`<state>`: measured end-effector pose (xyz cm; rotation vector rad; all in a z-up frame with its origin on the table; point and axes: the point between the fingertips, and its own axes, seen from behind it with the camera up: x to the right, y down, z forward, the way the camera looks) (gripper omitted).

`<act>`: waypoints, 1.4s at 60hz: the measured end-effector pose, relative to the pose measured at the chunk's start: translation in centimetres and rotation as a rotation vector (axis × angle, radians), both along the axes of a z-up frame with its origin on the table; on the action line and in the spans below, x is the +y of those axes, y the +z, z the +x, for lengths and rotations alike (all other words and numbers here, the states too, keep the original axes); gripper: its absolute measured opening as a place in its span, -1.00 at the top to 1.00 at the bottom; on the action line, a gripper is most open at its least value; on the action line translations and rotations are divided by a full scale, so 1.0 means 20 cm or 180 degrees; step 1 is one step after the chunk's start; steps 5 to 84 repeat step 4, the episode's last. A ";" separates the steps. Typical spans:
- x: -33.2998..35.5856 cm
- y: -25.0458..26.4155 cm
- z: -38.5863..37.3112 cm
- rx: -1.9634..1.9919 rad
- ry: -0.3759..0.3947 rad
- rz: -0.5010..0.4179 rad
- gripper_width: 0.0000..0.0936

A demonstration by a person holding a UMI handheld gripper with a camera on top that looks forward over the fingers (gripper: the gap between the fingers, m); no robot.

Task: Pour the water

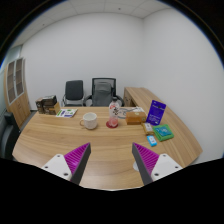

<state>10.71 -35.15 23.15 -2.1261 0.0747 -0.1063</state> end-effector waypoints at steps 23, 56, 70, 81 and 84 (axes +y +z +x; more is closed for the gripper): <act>-0.01 0.00 -0.01 -0.0006 -0.0012 0.0007 -0.83; -0.01 0.00 -0.01 -0.0006 -0.0012 0.0007 -0.83; -0.01 0.00 -0.01 -0.0006 -0.0012 0.0007 -0.83; -0.01 0.00 -0.01 -0.0006 -0.0012 0.0007 -0.83; -0.01 0.00 -0.01 -0.0006 -0.0012 0.0007 -0.83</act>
